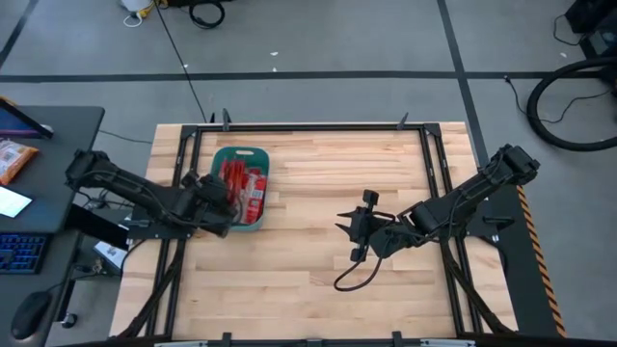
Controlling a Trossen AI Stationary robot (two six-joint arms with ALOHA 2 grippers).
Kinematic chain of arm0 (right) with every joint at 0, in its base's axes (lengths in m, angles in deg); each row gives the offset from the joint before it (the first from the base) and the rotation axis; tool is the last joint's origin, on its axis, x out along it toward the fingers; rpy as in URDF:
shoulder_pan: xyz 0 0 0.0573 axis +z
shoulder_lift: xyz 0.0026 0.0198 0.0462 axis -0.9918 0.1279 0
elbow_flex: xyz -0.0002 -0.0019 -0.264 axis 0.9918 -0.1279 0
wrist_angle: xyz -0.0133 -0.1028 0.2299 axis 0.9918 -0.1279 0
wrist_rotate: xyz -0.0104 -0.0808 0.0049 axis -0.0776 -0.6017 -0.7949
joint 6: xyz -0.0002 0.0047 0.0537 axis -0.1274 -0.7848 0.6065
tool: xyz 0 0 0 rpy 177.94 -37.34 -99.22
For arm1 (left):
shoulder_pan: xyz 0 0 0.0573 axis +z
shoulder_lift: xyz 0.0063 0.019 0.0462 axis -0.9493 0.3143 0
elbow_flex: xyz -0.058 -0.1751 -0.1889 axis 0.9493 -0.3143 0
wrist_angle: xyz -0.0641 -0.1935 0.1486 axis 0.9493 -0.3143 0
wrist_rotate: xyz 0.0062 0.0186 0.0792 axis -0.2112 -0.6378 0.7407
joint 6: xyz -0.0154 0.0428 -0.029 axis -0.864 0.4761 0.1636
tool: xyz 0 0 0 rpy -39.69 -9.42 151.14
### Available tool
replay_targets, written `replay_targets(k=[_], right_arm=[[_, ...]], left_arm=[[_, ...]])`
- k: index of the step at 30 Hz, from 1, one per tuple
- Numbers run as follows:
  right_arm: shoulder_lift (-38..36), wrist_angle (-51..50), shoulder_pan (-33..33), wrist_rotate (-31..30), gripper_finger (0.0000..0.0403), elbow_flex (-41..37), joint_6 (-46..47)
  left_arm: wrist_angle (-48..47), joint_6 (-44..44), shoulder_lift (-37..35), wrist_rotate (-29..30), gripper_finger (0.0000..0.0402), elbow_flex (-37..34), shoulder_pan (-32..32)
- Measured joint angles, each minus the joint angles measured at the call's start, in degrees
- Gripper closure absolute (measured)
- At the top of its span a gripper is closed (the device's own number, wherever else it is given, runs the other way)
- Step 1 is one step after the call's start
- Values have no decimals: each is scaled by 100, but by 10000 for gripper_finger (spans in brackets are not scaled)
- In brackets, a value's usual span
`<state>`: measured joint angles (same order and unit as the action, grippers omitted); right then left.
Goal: Sort popcorn bags into baskets
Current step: Return to Home Position
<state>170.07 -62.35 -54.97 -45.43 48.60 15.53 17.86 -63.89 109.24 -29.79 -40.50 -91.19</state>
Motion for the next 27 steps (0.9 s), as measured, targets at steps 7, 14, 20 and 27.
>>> replay_targets(k=[7,14,20,27], right_arm=[[-2,-31,0,-2,288,0,12],[-130,-22,-44,-100,288,-332,346],[-708,849,-232,299,288,-1236,569],[-1604,1431,-446,355,288,-1998,538]], left_arm=[[429,195,-503,816,176,132,-722],[484,119,-994,1655,191,133,-1756],[419,-300,-1301,2309,213,90,-2588],[424,-941,-1715,2564,254,-555,-2765]])
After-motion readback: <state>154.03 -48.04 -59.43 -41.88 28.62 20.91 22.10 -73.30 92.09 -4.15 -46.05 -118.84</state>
